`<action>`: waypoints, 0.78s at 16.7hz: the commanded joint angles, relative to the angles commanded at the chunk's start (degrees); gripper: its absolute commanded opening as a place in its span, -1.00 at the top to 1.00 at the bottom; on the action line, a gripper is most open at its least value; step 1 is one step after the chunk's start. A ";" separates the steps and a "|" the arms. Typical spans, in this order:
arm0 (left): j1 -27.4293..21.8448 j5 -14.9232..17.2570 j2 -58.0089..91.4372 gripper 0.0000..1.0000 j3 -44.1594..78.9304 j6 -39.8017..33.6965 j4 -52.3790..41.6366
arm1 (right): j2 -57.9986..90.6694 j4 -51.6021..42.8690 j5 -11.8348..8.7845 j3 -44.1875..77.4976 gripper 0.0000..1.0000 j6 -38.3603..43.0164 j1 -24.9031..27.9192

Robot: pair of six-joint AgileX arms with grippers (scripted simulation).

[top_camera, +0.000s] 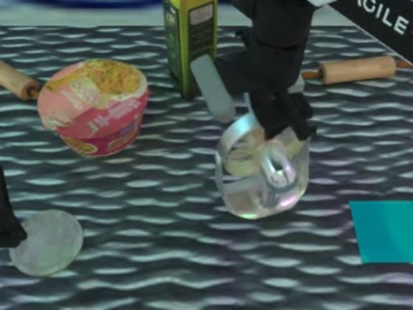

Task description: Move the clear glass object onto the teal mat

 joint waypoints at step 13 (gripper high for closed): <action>0.00 0.00 0.00 -1.00 0.00 0.00 0.00 | -1.36 -2.49 -1.08 -3.73 1.00 12.30 -4.19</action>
